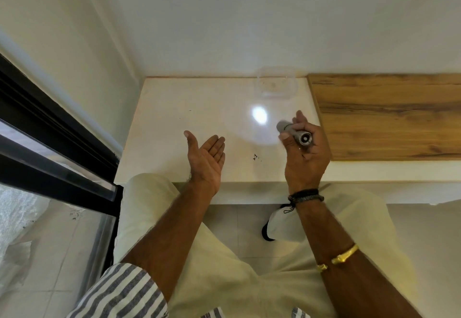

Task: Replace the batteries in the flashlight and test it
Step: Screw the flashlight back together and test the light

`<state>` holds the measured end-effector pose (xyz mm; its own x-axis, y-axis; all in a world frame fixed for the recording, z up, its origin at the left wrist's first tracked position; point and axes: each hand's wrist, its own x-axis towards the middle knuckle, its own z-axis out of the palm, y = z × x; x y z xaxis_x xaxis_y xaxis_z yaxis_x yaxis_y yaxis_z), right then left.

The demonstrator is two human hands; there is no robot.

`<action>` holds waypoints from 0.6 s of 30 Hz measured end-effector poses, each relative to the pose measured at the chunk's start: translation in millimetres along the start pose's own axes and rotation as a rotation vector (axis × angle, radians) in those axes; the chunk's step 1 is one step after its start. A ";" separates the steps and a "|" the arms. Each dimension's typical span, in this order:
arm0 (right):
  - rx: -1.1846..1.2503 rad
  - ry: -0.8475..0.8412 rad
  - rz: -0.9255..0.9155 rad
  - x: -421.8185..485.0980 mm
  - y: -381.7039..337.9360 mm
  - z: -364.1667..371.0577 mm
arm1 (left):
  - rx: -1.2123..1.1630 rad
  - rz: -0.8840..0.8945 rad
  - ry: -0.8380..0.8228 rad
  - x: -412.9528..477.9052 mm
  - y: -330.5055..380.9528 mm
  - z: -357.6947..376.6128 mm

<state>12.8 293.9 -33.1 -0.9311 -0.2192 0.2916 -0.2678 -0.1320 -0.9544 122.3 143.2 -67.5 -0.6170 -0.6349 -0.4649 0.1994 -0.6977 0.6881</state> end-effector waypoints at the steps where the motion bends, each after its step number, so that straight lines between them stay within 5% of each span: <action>1: 0.062 0.012 -0.005 0.1 -0.4 0.3 | 0.001 0.001 0.000 -0.3 -0.2 0.2; 7: 0.265 0.064 0.169 3.2 -5.5 -2.8 | 0.001 -0.003 -0.009 -1.7 0.8 0.8; 13: 0.076 0.207 0.149 8.0 2.0 -4.2 | -0.010 -0.012 -0.011 -3.1 1.8 0.9; 18: 0.298 0.210 0.219 8.7 4.0 -5.3 | 0.001 -0.035 -0.033 -4.7 0.3 3.0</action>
<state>2.4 296.6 -34.7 -0.9965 -0.0753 0.0351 -0.0034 -0.3850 -0.9229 122.9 147.0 -63.4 -0.6485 -0.5989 -0.4698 0.1765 -0.7187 0.6725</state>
